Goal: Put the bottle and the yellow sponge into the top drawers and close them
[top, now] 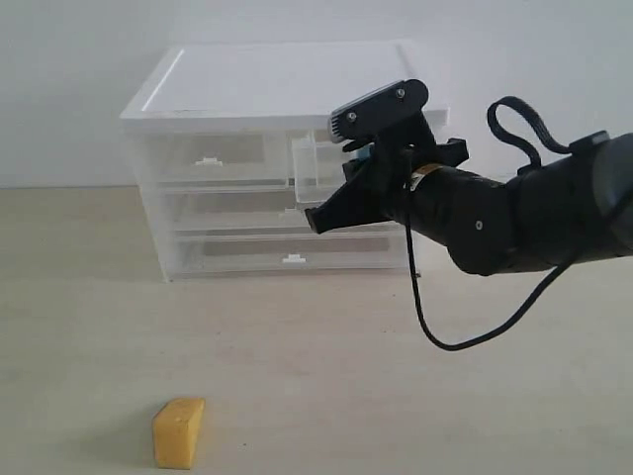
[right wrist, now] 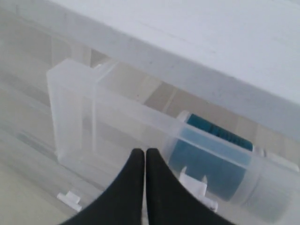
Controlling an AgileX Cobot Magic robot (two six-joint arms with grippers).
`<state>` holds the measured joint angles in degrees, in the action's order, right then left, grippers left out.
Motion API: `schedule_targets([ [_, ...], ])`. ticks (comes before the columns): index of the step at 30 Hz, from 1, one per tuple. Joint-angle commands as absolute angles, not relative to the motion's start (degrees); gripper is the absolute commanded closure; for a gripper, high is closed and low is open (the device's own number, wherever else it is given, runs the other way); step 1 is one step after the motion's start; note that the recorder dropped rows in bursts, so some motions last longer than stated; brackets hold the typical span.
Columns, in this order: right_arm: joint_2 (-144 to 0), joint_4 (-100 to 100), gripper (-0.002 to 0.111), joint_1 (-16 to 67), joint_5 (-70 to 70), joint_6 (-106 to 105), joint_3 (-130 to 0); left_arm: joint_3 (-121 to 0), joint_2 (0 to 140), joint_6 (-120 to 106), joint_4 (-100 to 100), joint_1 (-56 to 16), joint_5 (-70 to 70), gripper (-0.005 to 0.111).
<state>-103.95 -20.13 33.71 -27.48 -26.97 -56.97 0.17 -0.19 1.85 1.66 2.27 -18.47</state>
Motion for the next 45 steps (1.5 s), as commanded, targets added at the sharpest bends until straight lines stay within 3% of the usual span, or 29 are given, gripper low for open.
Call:
schedule_targets([
  [1, -104.3, -21.3, 0.108, 33.1, -34.7, -27.0, -57.4, 0.0, 0.0, 1.7, 1.2, 2.1, -17.8, 0.102],
  [8, -106.5, -21.3, 0.108, 33.1, -41.9, -26.8, -57.4, 0.0, 0.0, 1.7, 1.2, 2.1, -17.8, 0.102],
  [16, -106.6, -21.2, 0.108, 33.1, -38.0, -26.8, -57.4, 0.0, 0.0, 1.7, 1.2, 2.1, -17.8, 0.102],
  [34, -90.7, -19.6, 0.108, 32.4, 2.0, -34.7, -57.3, 0.0, 0.0, 1.7, 1.2, 2.1, -17.8, 0.102],
  [40, -88.1, -19.6, 0.108, 24.0, 24.3, -36.1, -61.4, 0.0, 0.0, 1.7, 1.2, 2.1, -17.8, 0.102],
  [45, -86.1, -18.3, 0.108, 16.0, 32.4, -31.1, -63.4, 0.0, 0.0, 1.7, 1.2, 2.1, -17.8, 0.102],
])
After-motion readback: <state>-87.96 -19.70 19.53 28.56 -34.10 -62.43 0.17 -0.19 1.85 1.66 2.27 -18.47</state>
